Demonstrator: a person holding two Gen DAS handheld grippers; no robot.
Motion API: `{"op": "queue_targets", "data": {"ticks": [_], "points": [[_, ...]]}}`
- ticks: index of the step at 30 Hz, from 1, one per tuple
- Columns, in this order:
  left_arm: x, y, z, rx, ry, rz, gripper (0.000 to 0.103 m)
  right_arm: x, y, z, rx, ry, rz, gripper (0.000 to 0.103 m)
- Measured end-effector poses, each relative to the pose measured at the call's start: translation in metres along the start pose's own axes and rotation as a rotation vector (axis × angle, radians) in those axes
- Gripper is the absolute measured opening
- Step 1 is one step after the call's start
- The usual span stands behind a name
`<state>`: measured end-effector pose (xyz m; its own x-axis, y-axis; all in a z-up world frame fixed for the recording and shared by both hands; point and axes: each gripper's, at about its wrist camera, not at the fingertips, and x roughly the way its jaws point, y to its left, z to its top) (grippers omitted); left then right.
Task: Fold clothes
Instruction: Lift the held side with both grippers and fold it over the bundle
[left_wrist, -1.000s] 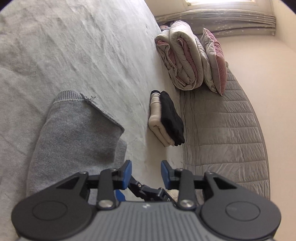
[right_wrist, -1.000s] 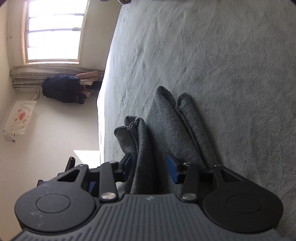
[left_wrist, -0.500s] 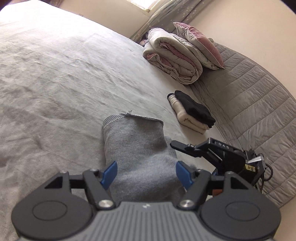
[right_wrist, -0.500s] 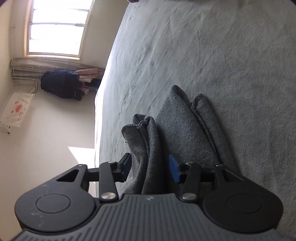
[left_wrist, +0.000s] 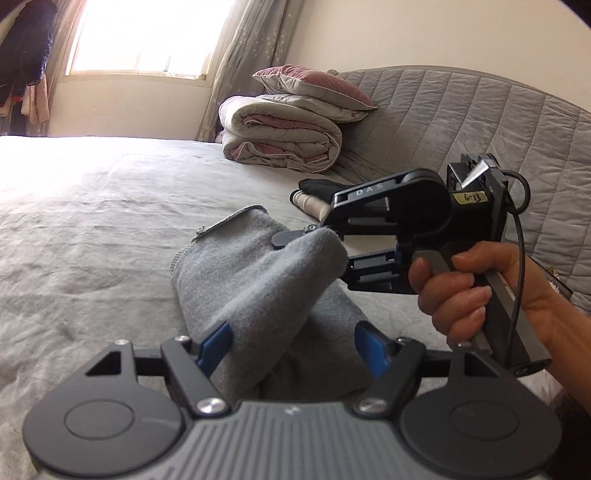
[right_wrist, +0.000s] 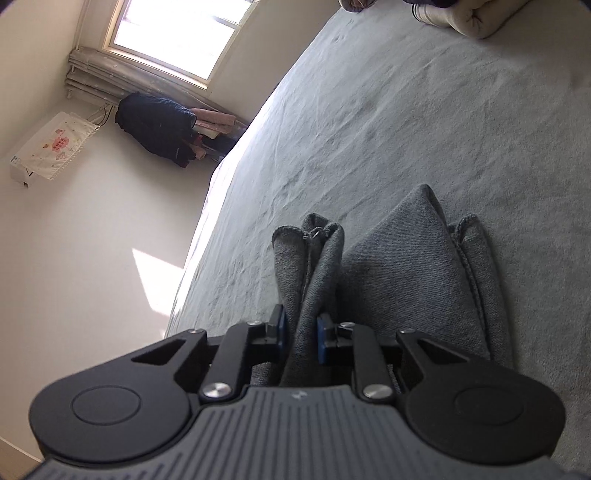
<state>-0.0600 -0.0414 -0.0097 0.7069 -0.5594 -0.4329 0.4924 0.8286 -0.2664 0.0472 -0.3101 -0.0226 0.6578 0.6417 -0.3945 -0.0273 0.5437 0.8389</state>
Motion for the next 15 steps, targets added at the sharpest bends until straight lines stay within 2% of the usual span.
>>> {"op": "queue_targets", "data": {"ticks": [3, 8, 11, 13, 15], "points": [[-0.009, 0.013, 0.007, -0.096, -0.025, -0.05, 0.073, -0.003, 0.0, 0.006, -0.018, -0.008, 0.029, 0.02], [-0.012, 0.025, 0.009, -0.171, -0.039, -0.086, 0.07, -0.006, -0.012, 0.011, 0.04, -0.017, 0.04, 0.02], [-0.014, 0.032, 0.01, -0.216, -0.047, -0.107, 0.06, -0.01, -0.02, 0.011, 0.086, -0.02, 0.043, 0.02], [-0.006, 0.037, 0.006, -0.28, -0.042, -0.101, 0.051, -0.018, -0.028, 0.009, 0.111, -0.023, 0.044, 0.02], [-0.001, 0.033, 0.006, -0.274, -0.035, -0.102, 0.046, -0.025, -0.032, 0.008, 0.122, -0.026, 0.042, 0.02]]}}
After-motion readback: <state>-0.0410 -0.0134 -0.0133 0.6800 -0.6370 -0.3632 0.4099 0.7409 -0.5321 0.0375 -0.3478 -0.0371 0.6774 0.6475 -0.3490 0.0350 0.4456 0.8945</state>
